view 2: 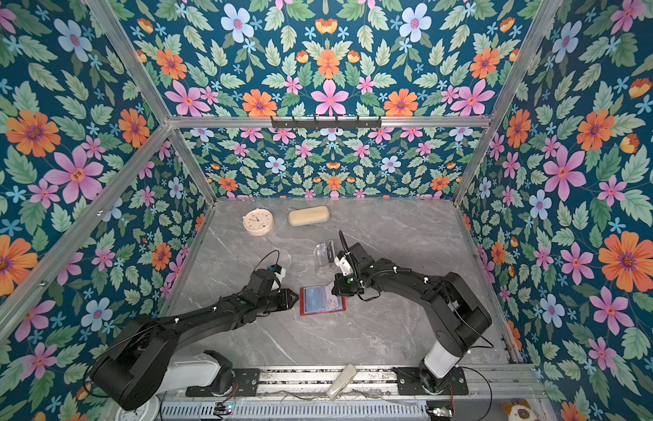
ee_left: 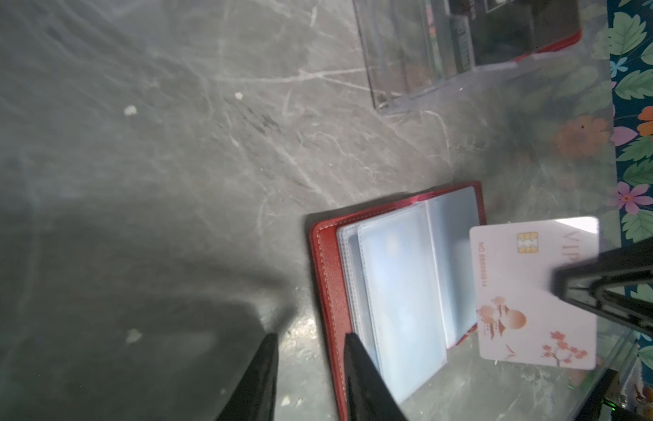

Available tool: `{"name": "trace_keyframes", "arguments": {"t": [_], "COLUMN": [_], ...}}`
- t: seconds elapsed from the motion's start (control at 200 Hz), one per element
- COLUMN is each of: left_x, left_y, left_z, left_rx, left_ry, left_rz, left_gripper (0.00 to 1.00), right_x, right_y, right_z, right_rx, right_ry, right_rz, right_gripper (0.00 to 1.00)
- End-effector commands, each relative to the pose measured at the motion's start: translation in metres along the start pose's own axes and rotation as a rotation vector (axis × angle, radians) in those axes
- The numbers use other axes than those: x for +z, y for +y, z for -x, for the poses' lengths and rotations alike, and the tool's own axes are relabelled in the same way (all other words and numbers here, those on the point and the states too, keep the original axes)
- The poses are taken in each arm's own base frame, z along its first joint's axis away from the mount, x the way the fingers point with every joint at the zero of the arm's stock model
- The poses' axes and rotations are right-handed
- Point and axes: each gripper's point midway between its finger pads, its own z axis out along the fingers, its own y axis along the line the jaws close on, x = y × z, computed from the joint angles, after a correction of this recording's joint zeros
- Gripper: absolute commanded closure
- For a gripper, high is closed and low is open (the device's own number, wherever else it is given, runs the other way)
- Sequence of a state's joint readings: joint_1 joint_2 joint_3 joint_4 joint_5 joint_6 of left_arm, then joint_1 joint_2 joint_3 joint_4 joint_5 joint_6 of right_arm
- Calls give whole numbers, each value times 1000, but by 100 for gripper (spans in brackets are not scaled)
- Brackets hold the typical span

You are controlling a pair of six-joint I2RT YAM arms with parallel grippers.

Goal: Put the credit cards into the card holder

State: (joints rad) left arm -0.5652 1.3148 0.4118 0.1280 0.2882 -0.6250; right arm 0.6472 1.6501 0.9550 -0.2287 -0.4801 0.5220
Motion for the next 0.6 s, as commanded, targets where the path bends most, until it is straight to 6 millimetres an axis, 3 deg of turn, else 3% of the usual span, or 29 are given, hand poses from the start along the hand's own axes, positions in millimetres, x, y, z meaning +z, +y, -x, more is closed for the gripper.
{"name": "trace_keyframes", "arguments": {"t": [0.0, 0.595], "left_x": [5, 13], "left_y": [-9, -3], "left_z": [1, -7], "left_rx": [-2, 2], "left_ry": [1, 25], "left_rz": [-43, 12], "left_gripper": [69, 79], "right_x": [10, 22], "right_y": [5, -2], "right_z": [5, 3], "right_rx": [16, 42], "right_ry": [-2, 26], "right_rz": [43, 39], "right_gripper": [100, 100]}}
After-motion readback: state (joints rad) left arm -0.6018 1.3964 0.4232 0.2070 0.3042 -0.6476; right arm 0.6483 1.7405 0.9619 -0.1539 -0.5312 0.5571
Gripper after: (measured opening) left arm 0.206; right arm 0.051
